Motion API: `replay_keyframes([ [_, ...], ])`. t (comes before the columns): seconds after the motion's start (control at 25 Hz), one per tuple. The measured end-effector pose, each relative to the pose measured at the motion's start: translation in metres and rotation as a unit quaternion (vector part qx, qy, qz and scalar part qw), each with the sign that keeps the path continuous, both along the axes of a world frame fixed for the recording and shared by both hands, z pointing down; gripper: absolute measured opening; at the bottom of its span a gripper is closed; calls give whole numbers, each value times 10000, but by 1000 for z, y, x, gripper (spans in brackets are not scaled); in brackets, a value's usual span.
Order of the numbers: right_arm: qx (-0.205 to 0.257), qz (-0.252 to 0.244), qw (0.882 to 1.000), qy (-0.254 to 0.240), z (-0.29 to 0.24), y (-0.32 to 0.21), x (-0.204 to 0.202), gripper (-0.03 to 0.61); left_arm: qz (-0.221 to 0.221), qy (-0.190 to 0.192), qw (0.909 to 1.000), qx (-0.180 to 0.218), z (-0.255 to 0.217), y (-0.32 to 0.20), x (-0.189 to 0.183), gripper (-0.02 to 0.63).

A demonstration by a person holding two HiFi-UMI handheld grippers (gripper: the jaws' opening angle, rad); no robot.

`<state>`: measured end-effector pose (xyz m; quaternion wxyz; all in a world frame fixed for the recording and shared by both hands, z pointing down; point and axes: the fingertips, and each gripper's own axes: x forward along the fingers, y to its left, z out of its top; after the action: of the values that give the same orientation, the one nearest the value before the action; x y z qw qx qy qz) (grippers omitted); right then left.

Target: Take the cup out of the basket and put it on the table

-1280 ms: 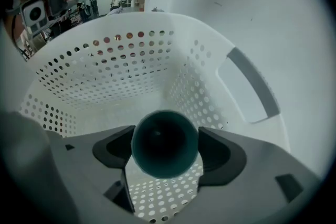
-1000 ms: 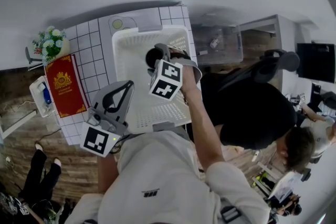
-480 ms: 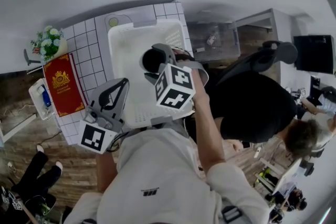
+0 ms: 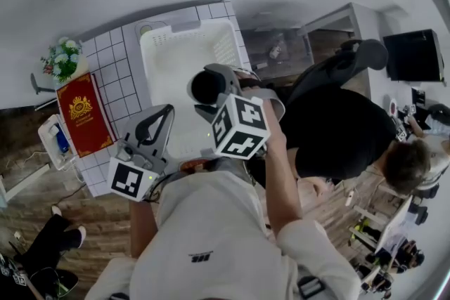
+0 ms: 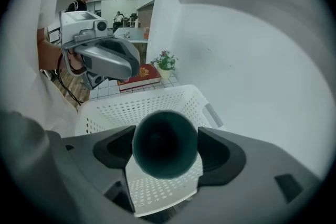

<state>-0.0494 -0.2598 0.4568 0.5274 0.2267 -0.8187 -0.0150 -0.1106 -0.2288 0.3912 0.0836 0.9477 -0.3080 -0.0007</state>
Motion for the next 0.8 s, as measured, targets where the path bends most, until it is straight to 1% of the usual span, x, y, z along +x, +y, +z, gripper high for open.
replay_keyframes([
  [0.4,155,219,9996,110,-23,48,13,376,361,65,9993,21,3,32,15,11],
  [0.6,311,190,9993,106,-39,70,25,376,380,-2,9992,109,-2,52,27,11],
  [0.8,396,18,9991,114,-48,90,40,376,272,-62,9994,225,-8,71,43,11],
])
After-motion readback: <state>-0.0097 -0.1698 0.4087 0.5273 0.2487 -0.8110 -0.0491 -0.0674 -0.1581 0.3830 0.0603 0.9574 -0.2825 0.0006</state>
